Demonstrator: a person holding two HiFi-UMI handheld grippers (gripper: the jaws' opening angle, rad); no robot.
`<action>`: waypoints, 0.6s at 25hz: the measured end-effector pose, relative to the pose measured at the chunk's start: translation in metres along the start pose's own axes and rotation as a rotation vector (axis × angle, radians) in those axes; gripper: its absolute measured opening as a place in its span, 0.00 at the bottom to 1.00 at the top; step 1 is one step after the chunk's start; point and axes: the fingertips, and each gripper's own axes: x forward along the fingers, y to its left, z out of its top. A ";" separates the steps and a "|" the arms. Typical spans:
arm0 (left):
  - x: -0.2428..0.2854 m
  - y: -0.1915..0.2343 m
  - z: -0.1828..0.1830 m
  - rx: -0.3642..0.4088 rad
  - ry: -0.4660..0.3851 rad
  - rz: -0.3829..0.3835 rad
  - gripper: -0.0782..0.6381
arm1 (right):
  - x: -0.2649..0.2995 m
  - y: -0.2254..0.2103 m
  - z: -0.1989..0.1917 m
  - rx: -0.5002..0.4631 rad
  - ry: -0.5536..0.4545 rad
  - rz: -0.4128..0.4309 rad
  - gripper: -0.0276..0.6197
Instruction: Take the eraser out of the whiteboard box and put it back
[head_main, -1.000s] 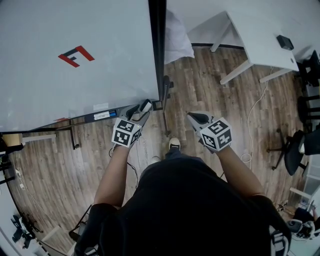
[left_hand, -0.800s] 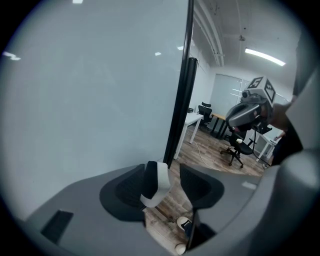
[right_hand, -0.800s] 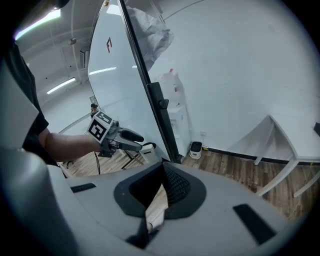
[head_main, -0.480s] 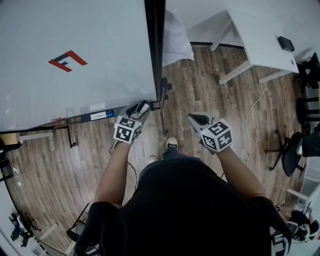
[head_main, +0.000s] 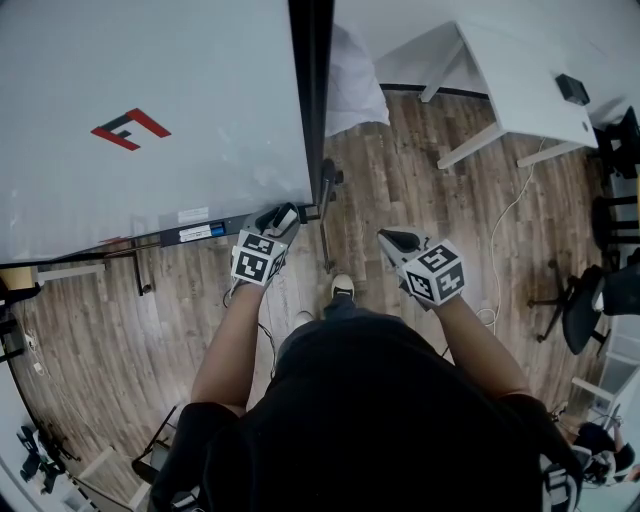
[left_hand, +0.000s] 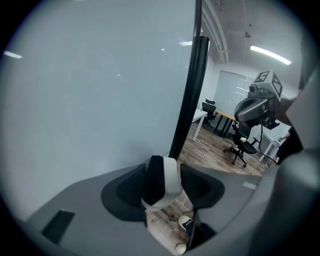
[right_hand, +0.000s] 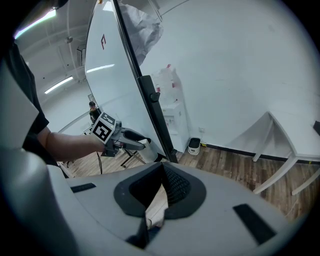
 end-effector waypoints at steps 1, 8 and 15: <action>0.000 0.001 0.000 0.002 0.001 0.002 0.42 | 0.000 -0.001 0.000 0.001 0.000 0.000 0.04; 0.002 0.001 0.002 0.014 0.006 0.003 0.39 | 0.000 0.000 0.000 0.002 0.000 -0.002 0.04; 0.003 0.001 0.002 0.016 0.005 -0.008 0.36 | -0.001 0.001 0.000 0.007 -0.004 -0.009 0.04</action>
